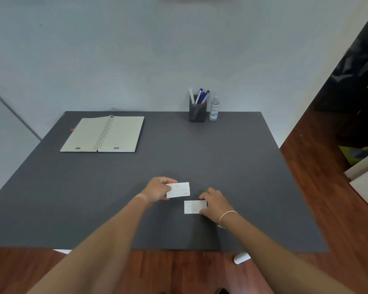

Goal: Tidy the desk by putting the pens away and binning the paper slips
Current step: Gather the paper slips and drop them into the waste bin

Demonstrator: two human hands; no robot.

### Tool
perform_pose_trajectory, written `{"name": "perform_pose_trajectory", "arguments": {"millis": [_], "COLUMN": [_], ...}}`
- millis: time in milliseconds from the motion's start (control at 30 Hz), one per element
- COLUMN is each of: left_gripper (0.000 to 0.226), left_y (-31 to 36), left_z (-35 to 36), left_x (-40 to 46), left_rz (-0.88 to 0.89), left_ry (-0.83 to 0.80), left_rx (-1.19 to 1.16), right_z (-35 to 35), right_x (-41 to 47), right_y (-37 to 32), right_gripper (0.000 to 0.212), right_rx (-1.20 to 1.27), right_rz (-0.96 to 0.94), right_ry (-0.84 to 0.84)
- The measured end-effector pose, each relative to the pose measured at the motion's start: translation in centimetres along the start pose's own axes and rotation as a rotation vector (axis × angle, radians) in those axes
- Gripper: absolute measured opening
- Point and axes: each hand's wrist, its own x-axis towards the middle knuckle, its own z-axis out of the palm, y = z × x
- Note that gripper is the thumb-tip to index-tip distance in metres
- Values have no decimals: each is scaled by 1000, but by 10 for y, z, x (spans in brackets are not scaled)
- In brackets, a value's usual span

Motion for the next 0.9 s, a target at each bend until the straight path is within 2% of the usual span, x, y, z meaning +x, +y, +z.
{"name": "perform_pose_trajectory", "arguments": {"millis": [367, 567, 767, 900], "left_gripper": [36, 36, 37, 37], "left_y": [-10, -8, -10, -10], "left_z": [-1, -4, -4, -4], "left_x": [0, 1, -1, -2], "left_rz": [-14, -8, -11, -20], "left_ry": [17, 34, 37, 42], "left_rx": [25, 8, 3, -2], "right_z": [3, 5, 7, 2], "right_x": [2, -2, -6, -5], "right_y": [-4, -4, -4, -4], "right_gripper": [31, 8, 13, 19], "right_rx": [-86, -68, -38, 72], "right_rz": [-37, -52, -88, -34], "right_ry": [12, 25, 65, 38]}}
